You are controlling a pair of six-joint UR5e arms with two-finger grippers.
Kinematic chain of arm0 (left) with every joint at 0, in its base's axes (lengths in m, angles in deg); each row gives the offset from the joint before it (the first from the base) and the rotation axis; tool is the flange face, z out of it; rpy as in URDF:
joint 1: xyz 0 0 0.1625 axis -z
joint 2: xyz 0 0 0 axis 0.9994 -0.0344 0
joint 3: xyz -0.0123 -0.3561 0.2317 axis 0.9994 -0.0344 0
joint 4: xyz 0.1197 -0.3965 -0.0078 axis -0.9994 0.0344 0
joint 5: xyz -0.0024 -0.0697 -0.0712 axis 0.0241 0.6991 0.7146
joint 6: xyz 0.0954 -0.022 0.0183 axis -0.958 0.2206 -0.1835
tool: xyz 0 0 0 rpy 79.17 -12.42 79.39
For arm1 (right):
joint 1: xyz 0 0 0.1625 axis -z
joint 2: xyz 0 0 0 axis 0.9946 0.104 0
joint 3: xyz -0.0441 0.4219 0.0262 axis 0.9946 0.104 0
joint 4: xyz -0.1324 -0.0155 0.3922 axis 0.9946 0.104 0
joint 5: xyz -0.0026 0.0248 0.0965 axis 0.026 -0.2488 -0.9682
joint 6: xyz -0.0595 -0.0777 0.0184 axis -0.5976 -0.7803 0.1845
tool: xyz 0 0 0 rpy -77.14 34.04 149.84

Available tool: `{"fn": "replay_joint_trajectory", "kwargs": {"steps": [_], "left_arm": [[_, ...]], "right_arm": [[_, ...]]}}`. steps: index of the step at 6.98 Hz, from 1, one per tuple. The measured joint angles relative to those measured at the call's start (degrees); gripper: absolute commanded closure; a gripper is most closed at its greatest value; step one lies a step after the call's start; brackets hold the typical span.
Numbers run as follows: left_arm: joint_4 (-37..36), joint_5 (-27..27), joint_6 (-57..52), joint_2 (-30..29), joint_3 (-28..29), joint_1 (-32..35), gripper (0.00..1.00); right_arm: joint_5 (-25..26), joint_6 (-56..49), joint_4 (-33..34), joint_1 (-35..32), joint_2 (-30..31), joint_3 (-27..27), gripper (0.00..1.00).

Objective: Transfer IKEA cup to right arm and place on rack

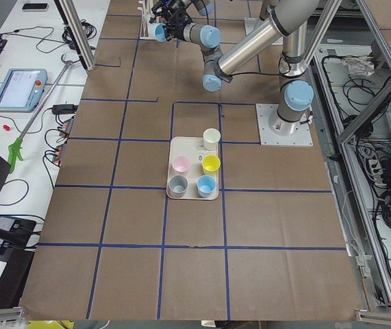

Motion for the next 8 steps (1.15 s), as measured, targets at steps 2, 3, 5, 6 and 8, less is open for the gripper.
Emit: {"fn": "replay_joint_trajectory", "kwargs": {"steps": [2,3,5,6,8], "left_arm": [[0.0,0.0,0.0,0.0,0.0,0.0,0.92],[0.0,0.0,0.0,-0.1,0.0,0.0,0.91],[0.0,0.0,0.0,-0.1,0.1,0.3,0.91],[0.0,-0.8,0.0,-0.1,0.1,0.9,0.91],[0.0,-2.8,0.1,-0.4,0.3,2.1,0.91]], "right_arm": [[0.0,0.0,0.0,-0.1,-0.7,0.5,0.01],[0.0,0.0,0.0,-0.1,-0.8,0.5,0.01],[0.0,0.0,0.0,-0.3,-0.9,0.6,0.01],[0.0,0.0,0.0,-0.4,-0.9,0.6,0.01],[0.0,0.0,0.0,-0.5,-1.0,0.6,0.1]]}}
